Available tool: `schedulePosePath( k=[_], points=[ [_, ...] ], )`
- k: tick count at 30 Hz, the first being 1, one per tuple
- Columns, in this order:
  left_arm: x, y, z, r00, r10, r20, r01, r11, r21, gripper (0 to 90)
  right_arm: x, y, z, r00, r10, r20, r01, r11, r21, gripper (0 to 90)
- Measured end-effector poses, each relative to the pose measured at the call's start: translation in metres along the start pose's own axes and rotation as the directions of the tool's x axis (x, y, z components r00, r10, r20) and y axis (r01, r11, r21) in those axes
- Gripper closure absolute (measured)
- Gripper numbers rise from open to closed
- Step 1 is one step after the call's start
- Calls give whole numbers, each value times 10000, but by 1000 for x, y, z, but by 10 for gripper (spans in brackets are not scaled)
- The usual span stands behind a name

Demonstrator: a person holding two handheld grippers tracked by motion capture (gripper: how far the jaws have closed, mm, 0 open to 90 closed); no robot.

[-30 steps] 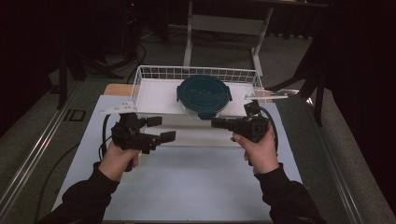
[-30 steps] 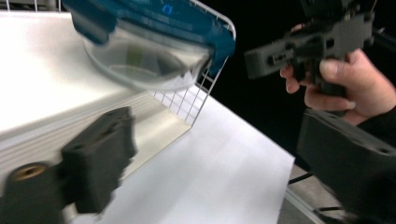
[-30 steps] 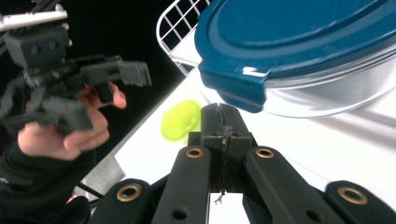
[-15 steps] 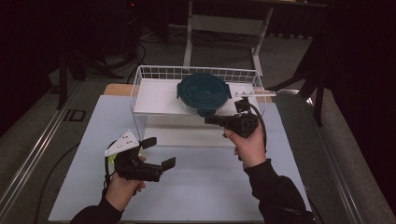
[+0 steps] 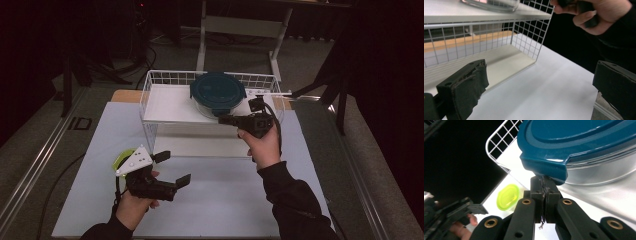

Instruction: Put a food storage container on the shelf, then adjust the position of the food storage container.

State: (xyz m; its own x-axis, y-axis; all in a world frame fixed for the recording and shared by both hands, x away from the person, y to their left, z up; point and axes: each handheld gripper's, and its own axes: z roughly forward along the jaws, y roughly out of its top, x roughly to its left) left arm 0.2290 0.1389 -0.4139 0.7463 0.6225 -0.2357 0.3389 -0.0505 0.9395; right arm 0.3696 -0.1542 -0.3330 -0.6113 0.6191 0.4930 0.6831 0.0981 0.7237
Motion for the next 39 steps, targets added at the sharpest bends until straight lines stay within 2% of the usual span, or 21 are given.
schedulePosePath(
  k=[3, 6, 9, 11, 12, 13, 14, 17, 18, 19, 21, 23, 25, 29, 30, 31, 32, 35, 36, 37, 39],
  points=[
    [0, 0, 1, 9994, -81, 340, 78, 9999, 105, 8, 1, -1, -1, 9999, -3, -172, 3, 10000, -17, 811],
    [-1, 1, -1, 9982, -1, 607, -6, 9999, 106, 8, 6, -8, -4, 9989, -357, -294, 355, 9993, -63, 741],
    [-2, 3, -5, 9952, 65, 978, -81, 9998, 163, 7, 11, -20, -10, 9965, -577, -607, 569, 9983, -152, 621],
    [0, 4, -8, 9935, 85, 1131, -116, 9996, 273, 7, 14, -28, -14, 9937, -835, -743, 816, 9963, -288, 505],
    [0, 4, -8, 9935, 85, 1131, -116, 9996, 273, 7, 14, -28, -14, 9937, -835, -743, 816, 9963, -288, 505],
    [4, 5, -12, 9915, -7, 1303, -45, 9992, 396, 7, 15, -32, -17, 9926, -923, -789, 896, 9953, -380, 456],
    [5, 5, -14, 9911, 24, 1331, -84, 9990, 439, 7, 16, -42, -22, 9894, -1110, -936, 1057, 9926, -599, 356],
    [12, 7, -25, 9937, 123, 1118, -183, 9984, 532, 7, 17, -57, -30, 9859, -1345, -999, 1246, 9872, -994, 238],
    [12, 7, -25, 9937, 123, 1118, -183, 9984, 532, 8, 17, -57, -30, 9859, -1345, -999, 1246, 9872, -994, 238],
    [18, 8, -34, 9926, 426, 1138, -485, 9976, 498, 8, 16, -62, -33, 9807, -1607, -1117, 1482, 9826, -1120, 176],
    [24, 8, -44, 9926, 868, 845, -902, 9952, 374, 50, 14, -79, -45, 9781, -1730, -1155, 1564, 9778, -1397, 165],
    [29, 7, -51, 9924, 1071, 612, -1088, 9937, 257, 86, 13, -87, -52, 9786, -1806, -986, 1650, 9750, -1486, 156],
    [38, 6, -60, 9931, 1052, 517, -1055, 9944, 31, 151, 11, -96, -59, 9779, -1801, -1057, 1625, 9742, -1568, 155],
    [57, 1, -79, 9944, 1038, -178, -1040, 9945, -98, 267, 11, -113, -67, 9742, -2087, -861, 1931, 9679, -1610, 155],
    [57, 1, -79, 9944, 1038, -178, -1040, 9945, -98, 308, 11, -113, -67, 9742, -2087, -861, 1931, 9679, -1610, 155],
    [66, -2, -87, 9947, 940, -417, -947, 9954, -152, 308, 11, -118, -70, 9726, -2192, -777, 2046, 9652, -1628, 155],
    [71, -4, -91, 9939, 941, -582, -949, 9954, -125, 388, 10, -126, -72, 9712, -2285, -678, 2152, 9629, -1628, 156],
    [86, -13, -100, 9906, 1005, -931, -1003, 9949, 59, 513, 9, -134, -75, 9716, -2274, -656, 2150, 9638, -1576, 156],
    [90, -16, -103, 9871, 1069, -1196, -1055, 9943, 182, 530, 8, -137, -77, 9718, -2259, -670, 2135, 9646, -1551, 156],
    [96, -20, -106, 9876, 992, -1217, -967, 9950, 269, 580, 7, -139, -78, 9723, -2246, -653, 2121, 9642, -1590, 156],
    [105, -28, -109, 9813, 900, -1700, -821, 9952, 528, 625, 6, -142, -81, 9725, -2246, -624, 2114, 9626, -1694, 157]
  ],
)
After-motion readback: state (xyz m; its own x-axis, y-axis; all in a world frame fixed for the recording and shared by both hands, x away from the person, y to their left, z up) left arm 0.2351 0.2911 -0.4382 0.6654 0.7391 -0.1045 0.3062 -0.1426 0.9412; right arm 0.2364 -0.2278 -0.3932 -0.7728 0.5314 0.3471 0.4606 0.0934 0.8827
